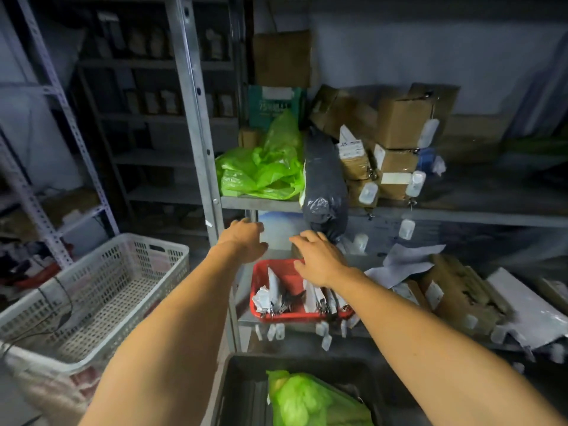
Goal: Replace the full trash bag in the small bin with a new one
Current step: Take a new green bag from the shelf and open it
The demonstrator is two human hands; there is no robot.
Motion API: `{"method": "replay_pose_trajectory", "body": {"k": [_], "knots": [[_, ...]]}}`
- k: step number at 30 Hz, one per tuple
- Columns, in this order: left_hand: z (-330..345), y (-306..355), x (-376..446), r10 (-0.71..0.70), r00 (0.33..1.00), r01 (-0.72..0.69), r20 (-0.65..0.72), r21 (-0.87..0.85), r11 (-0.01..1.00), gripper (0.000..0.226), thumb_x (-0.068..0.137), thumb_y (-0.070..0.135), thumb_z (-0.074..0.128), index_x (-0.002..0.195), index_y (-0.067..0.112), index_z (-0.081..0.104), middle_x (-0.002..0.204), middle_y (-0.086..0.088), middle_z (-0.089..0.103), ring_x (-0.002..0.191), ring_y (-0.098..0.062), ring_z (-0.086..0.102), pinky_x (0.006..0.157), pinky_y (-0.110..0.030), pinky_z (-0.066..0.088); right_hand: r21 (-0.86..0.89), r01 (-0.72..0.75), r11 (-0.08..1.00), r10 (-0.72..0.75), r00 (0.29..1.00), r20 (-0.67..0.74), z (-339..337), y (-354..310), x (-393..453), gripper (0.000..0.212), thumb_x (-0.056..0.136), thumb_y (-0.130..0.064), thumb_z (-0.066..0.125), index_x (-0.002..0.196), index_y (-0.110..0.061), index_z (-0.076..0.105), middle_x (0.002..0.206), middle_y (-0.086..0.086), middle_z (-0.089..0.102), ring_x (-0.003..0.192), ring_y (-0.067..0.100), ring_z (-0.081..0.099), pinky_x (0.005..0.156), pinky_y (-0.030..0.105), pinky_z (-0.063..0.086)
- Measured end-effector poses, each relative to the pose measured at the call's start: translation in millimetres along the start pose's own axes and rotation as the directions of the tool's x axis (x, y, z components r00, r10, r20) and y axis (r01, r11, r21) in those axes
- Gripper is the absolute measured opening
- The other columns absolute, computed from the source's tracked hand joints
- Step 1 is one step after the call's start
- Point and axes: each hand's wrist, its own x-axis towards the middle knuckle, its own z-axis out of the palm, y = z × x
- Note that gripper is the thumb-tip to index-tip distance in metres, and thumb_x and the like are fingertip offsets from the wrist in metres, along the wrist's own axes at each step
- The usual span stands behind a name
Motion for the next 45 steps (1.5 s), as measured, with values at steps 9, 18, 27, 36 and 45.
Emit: {"method": "replay_pose_trajectory", "body": {"k": [9, 18, 27, 36, 45], "knots": [[-42.6, -9.1, -5.4, -0.045, 0.997, 0.047, -0.061, 0.026, 0.999, 0.049, 0.087, 0.036, 0.057, 0.132, 0.018, 0.051, 0.127, -0.012, 0.051, 0.12, -0.036, 0.047, 0.096, -0.048, 0.047, 0.053, 0.121, 0.991, -0.118, 0.992, -0.052, -24.2, -27.5, 18.0, 0.061, 0.088, -0.022, 0.058, 0.146, -0.021, 0.038, 0.148, 0.009, 0.035, 0.135, 0.033, 0.033, 0.109, 0.046, 0.037], [-64.5, -24.4, 45.8, 0.094, 0.992, -0.092, -0.085, 0.026, 0.995, 0.057, 0.088, 0.028, 0.06, 0.141, 0.014, 0.043, 0.134, -0.014, 0.046, 0.125, -0.036, 0.044, 0.096, -0.046, 0.047, 0.018, 0.024, 1.0, -0.022, 0.995, -0.096, -22.1, -44.9, 62.5, 0.061, 0.088, -0.024, 0.059, 0.145, -0.02, 0.038, 0.146, 0.012, 0.033, 0.136, 0.034, 0.03, 0.11, 0.045, 0.036], [-52.6, -60.6, 116.1, 0.206, 0.978, -0.199, -0.046, 0.114, 0.973, 0.073, 0.083, 0.015, 0.066, 0.147, 0.015, 0.031, 0.153, -0.021, 0.026, 0.142, -0.04, 0.026, 0.113, -0.046, 0.033, -0.022, -0.108, 0.994, 0.104, 0.985, -0.14, -21.2, -51.2, 106.7, 0.062, 0.089, -0.022, 0.055, 0.147, -0.02, 0.036, 0.153, 0.011, 0.027, 0.14, 0.032, 0.023, 0.114, 0.045, 0.031], [-33.3, -71.4, 124.1, 0.213, 0.973, -0.205, -0.092, 0.091, 0.975, 0.043, 0.084, -0.004, 0.056, 0.126, 0.003, 0.052, 0.121, -0.024, 0.056, 0.113, -0.044, 0.055, 0.093, -0.047, 0.047, -0.058, -0.156, 0.986, 0.146, 0.978, -0.151, -17.1, -52.7, 115.6, 0.061, 0.088, -0.021, 0.057, 0.145, -0.016, 0.038, 0.148, 0.01, 0.033, 0.136, 0.032, 0.029, 0.113, 0.042, 0.032], [-47.2, -76.8, 91.0, 0.116, 0.979, -0.092, -0.168, 0.144, 0.985, 0.022, 0.087, 0.007, 0.052, 0.106, 0.009, 0.064, 0.104, -0.015, 0.065, 0.095, -0.038, 0.063, 0.069, -0.039, 0.044, -0.056, -0.099, 0.993, 0.084, 0.971, -0.226, -30.1, -64.4, 109.9, 0.06, 0.089, -0.018, 0.056, 0.145, -0.015, 0.037, 0.143, 0.011, 0.038, 0.131, 0.032, 0.034, 0.106, 0.043, 0.039]]}}
